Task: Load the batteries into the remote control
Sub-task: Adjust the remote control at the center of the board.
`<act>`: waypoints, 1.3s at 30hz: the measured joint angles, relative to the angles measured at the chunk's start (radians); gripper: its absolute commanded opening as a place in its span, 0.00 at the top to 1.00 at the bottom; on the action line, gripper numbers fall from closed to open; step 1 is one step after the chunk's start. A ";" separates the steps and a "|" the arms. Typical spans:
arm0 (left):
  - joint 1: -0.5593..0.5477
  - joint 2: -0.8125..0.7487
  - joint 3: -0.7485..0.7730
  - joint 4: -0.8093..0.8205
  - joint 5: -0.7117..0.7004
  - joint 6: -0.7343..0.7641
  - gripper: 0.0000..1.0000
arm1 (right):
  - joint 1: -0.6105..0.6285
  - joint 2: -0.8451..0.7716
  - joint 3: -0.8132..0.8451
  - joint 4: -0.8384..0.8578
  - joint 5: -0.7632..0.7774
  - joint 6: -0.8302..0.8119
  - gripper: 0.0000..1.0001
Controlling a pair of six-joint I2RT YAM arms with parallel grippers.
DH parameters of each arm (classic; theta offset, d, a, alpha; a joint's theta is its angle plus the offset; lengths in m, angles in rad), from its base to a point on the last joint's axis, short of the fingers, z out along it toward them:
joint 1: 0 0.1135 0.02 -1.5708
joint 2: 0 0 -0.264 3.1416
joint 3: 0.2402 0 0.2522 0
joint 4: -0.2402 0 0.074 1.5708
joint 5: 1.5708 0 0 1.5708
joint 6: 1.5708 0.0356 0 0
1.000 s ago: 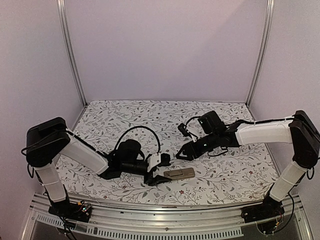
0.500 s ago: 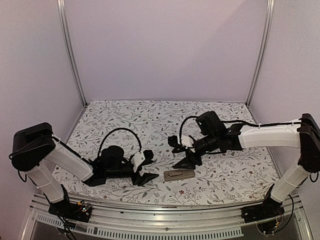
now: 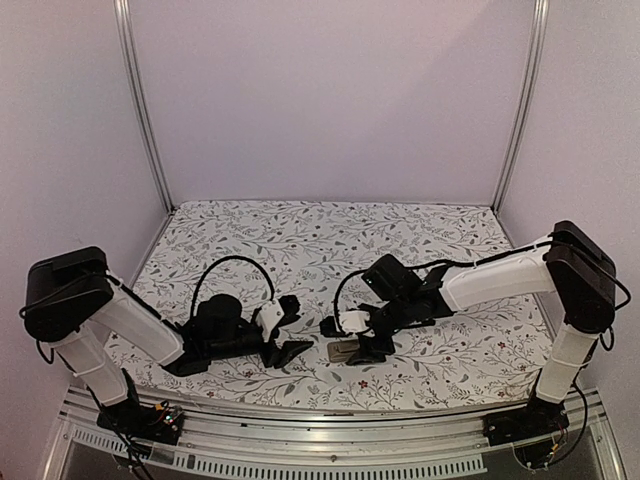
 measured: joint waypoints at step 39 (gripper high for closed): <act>0.000 0.061 0.040 0.010 0.010 0.044 0.34 | 0.023 0.022 -0.033 0.081 0.090 0.041 0.54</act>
